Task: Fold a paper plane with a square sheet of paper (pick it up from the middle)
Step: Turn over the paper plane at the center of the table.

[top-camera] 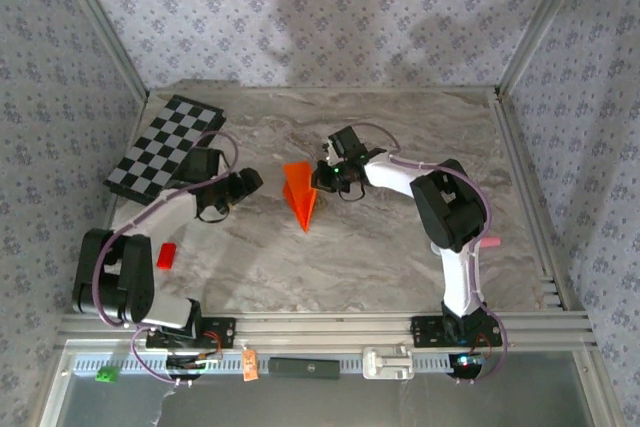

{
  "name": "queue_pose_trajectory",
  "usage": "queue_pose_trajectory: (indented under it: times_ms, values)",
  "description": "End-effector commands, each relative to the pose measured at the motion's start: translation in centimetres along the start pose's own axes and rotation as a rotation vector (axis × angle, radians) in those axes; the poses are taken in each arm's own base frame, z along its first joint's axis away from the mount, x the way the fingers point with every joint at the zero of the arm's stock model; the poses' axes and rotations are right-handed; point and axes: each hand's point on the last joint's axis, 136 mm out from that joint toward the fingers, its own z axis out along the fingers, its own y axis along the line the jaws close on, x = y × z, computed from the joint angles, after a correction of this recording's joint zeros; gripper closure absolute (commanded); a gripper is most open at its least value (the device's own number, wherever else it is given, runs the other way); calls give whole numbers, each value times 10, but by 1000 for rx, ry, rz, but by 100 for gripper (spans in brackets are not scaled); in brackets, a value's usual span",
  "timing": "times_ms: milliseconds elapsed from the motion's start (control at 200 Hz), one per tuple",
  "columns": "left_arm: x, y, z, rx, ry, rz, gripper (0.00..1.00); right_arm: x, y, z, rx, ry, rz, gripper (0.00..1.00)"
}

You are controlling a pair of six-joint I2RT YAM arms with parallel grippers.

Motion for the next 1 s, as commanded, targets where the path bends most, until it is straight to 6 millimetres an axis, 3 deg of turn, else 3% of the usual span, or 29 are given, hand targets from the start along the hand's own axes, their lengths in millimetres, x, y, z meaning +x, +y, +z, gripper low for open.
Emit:
queue_pose_trajectory:
  times_ms: [0,130,335,705,875,994]
  values:
    - [7,-29,11,87,57,12,28,4,-14,2,11,1,27,96]
    - [23,-43,29,135,121,18,37,5,-24,0,21,-9,45,95]
    - [34,-72,43,190,181,81,37,3,-23,-2,10,-12,41,94]
    - [36,-77,75,153,254,88,62,4,-25,-1,3,-6,49,94]
    - [35,-76,87,127,290,99,69,4,-27,0,4,-6,54,94]
    - [33,-76,91,115,294,90,82,3,-30,-2,12,-12,68,94]
